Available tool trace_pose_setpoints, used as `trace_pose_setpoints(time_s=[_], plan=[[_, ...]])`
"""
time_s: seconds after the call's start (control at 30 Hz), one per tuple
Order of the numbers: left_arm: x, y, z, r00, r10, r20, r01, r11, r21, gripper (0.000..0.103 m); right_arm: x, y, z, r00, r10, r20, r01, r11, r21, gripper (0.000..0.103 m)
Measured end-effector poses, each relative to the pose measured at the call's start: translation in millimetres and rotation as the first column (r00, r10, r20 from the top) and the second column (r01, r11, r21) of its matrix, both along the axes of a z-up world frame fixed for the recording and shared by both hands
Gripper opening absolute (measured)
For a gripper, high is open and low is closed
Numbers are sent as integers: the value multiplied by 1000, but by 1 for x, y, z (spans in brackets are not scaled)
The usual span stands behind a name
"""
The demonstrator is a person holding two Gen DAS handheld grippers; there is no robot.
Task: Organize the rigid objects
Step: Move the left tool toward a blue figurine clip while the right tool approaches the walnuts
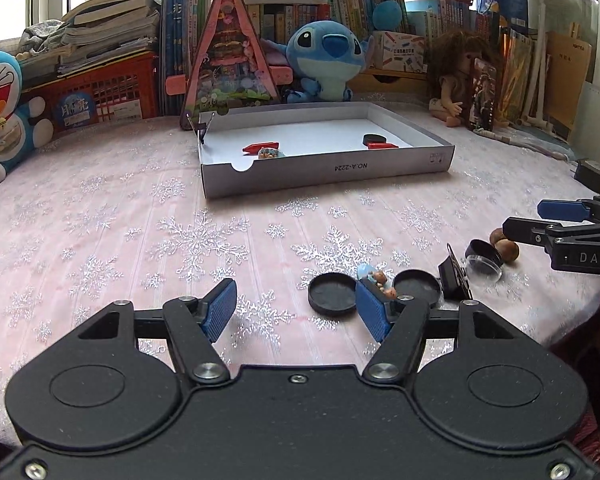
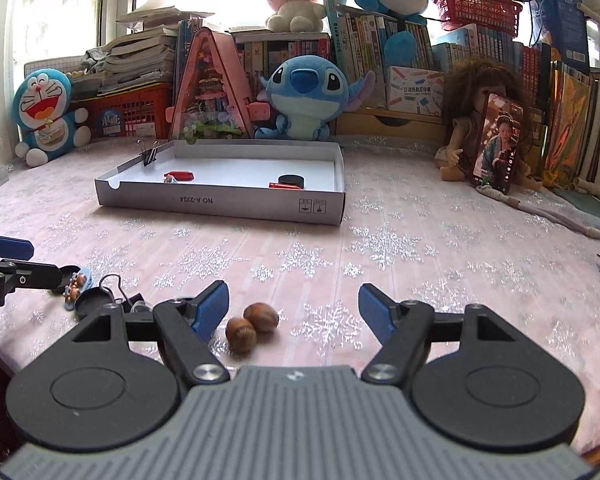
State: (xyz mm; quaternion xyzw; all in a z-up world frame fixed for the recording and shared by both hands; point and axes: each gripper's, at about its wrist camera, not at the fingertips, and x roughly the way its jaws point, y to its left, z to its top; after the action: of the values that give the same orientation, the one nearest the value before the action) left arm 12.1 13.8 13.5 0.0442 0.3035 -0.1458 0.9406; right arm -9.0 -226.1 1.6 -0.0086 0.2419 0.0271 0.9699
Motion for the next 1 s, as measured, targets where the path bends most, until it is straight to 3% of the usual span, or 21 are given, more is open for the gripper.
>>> trace_pose_setpoints(time_s=[0.4,0.8,0.87,1.0], plan=[[-4,-8,-10,1000,-15,-2,15,1000,11,51,-10,8,-9,1000,5,-14,-6,1000,-7,80],[4,-22,-14,1000,7,18,-7,1000,4,46,-12,18,-14,999,36,-23,-36,999,-6,59],[5,-23,-15,1000,9,21,-9,1000,3,45,-12,20,-15,999,42,-28,-42,999,-5,47],[6,-26,-16,1000,14,26,-14,1000,-2,36,-12,27,-15,998,52,-21,-52,998,-18,36]])
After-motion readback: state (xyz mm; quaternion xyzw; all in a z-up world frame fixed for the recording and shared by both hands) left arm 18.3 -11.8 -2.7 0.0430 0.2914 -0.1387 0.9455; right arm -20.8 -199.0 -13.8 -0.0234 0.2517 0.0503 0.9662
